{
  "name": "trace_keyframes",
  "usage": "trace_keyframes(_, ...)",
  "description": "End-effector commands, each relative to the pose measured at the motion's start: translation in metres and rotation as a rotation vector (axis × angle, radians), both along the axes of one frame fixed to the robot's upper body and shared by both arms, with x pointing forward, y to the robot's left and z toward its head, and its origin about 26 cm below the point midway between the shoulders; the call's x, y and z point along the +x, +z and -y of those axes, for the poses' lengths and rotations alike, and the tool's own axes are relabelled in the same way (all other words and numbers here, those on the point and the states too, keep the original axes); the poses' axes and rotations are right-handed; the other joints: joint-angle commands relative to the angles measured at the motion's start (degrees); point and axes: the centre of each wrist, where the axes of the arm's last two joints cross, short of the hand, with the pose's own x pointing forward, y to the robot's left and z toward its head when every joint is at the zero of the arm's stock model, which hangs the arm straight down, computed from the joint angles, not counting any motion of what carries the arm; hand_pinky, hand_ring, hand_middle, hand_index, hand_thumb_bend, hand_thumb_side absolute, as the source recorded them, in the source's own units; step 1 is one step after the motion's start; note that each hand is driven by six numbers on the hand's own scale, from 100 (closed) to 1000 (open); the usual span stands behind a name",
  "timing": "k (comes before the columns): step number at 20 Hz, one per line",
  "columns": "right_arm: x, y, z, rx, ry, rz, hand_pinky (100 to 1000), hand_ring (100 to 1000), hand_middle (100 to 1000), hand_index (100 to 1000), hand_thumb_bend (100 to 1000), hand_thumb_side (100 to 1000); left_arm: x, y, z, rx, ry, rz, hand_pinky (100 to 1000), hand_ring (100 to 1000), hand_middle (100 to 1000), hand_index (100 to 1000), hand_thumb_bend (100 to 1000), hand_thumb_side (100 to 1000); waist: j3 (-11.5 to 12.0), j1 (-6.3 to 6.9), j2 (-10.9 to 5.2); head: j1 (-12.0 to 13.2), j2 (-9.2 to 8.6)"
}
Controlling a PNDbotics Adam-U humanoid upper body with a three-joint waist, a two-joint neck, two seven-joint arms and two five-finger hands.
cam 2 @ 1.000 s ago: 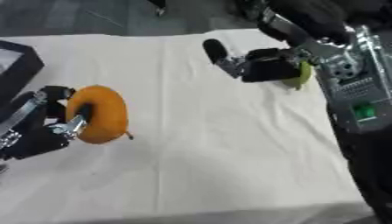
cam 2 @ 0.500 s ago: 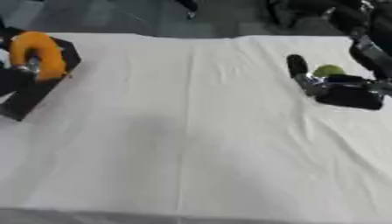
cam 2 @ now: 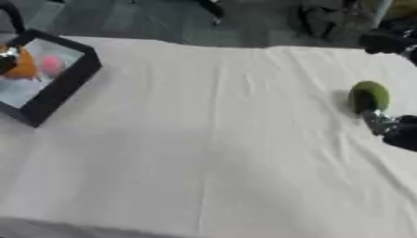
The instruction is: Pick up the objects with one hand, pass them to the other hand, and then place them into the box on the other side of the table.
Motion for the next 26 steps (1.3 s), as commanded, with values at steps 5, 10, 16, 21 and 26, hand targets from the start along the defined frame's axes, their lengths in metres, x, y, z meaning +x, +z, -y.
trace_keyframes(5,0.004,0.007,0.017,0.01,-0.07,-0.032,695,741,755,892,100,273,-0.014,0.07,0.049,0.045,-0.237,0.341,664,100,972,998,256,628,1.52,0.12,-0.91,-7.96,1.95)
trace_keyframes(10,0.051,-0.018,0.068,0.173,-0.207,-0.263,615,762,781,894,100,353,-0.062,0.097,0.132,0.047,-0.794,0.587,647,100,875,963,180,359,3.65,-0.11,-0.86,-21.35,2.47)
trace_keyframes(16,0.1,-0.036,0.143,0.286,-0.478,-0.405,635,803,836,912,100,299,-0.064,0.084,0.158,0.141,-1.292,0.656,663,100,841,928,100,204,6.37,-0.3,-0.84,-34.96,2.48)
trace_keyframes(21,0.116,-0.047,0.18,0.222,-0.709,-0.427,698,852,880,933,100,219,-0.062,0.063,0.177,0.096,-1.44,0.684,662,100,824,919,100,246,8.19,-0.11,-0.62,-39.27,2.48)
trace_keyframes(26,0.118,-0.072,0.196,0.157,-0.838,-0.503,729,869,896,946,100,345,-0.064,0.038,0.195,0.048,-1.471,0.679,656,100,832,923,100,296,10.0,-0.03,0.03,-41.83,2.48)
